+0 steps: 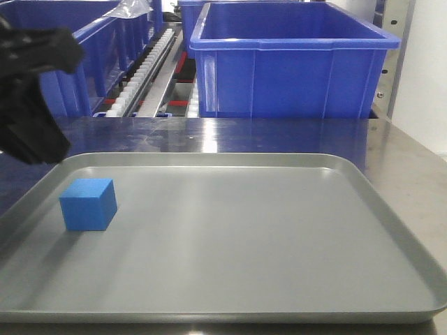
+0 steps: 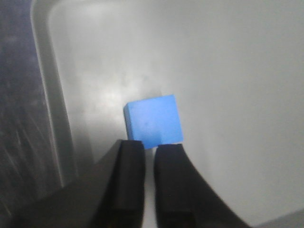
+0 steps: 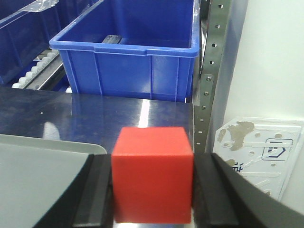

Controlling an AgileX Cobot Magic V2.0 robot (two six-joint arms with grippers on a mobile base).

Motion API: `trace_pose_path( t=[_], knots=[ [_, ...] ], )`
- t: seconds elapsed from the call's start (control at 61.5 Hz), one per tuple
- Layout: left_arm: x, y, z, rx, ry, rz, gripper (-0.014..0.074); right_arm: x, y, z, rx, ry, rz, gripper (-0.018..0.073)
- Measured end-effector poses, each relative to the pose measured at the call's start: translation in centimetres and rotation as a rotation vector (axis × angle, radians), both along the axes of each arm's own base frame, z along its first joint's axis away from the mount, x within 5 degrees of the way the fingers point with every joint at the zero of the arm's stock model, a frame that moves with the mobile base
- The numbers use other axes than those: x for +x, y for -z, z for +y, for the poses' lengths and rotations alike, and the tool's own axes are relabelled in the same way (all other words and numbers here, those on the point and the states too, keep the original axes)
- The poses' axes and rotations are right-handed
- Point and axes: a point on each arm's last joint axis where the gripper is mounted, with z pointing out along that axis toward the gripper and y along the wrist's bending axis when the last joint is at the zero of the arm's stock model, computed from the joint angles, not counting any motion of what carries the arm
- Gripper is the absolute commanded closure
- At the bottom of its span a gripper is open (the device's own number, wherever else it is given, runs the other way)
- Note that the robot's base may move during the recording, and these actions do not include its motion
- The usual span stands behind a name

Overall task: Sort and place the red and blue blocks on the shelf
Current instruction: 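Lower the left gripper over the blue cube and close on it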

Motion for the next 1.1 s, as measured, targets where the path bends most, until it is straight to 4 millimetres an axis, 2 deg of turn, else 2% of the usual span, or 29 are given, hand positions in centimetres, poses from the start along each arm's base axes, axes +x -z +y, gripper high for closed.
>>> trace_pose_path(
  t=[0.114, 0.211, 0.374, 0.569, 0.942, 1.105],
  knots=[
    [0.9, 0.3, -0.8, 0.023, -0.055, 0.090, 0.0123, 0.0, 0.0, 0.0, 0.000, 0.000, 0.000, 0.0508],
    [1.6, 0.3, -1.3, 0.048, -0.088, 0.131, 0.0057, 0.0, 0.0, 0.0, 0.000, 0.000, 0.000, 0.0508],
    [2.9, 0.5, -2.7, 0.144, -0.114, 0.187, 0.0061, 0.0, 0.0, 0.0, 0.000, 0.000, 0.000, 0.0508],
    [4.2, 0.8, -4.2, 0.170, -0.108, 0.206, 0.0061, 0.0, 0.0, 0.0, -0.002, 0.000, 0.000, 0.0508],
    [4.6, 1.4, -4.3, 0.191, -0.136, 0.229, 0.0062, 0.0, 0.0, 0.0, -0.003, 0.000, 0.000, 0.0508],
    [5.1, 2.8, -4.7, 0.221, -0.138, 0.261, 0.0066, 0.0, 0.0, 0.0, -0.005, 0.000, -0.001, 0.0508]
  ],
)
